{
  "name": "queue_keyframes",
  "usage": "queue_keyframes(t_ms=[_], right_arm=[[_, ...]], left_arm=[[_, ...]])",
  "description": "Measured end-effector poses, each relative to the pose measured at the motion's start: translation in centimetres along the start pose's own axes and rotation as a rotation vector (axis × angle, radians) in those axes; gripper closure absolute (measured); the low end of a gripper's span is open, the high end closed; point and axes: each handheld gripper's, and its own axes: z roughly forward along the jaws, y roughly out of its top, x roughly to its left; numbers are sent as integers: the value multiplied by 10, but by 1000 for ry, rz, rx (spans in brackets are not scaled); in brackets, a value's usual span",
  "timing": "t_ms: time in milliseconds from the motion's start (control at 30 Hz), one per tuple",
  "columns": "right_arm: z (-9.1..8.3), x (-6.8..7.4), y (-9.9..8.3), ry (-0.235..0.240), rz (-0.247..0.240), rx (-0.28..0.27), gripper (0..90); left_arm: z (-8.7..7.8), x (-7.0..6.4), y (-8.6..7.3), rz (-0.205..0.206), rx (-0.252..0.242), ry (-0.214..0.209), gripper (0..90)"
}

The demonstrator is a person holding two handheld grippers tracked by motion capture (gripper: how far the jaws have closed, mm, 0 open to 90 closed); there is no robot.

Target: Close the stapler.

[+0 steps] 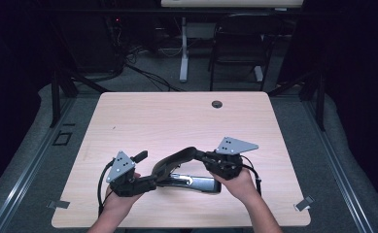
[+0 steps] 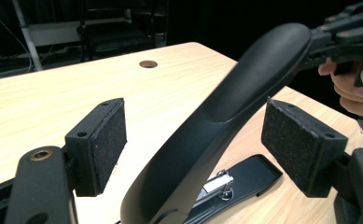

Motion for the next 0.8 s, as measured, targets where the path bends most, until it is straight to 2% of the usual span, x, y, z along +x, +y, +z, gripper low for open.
queue_keyframes(t_ms=[433, 667, 800], right_arm=[[-19, -18, -45, -8, 44, 43, 900], [-22, -24, -63, 0, 66, 55, 895], [-23, -30, -75, -1, 87, 88, 892]], left_arm=[[4, 8, -12, -15, 34, 17, 224], [3, 13, -17, -33, 40, 21, 224], [2, 15, -20, -42, 37, 23, 224]])
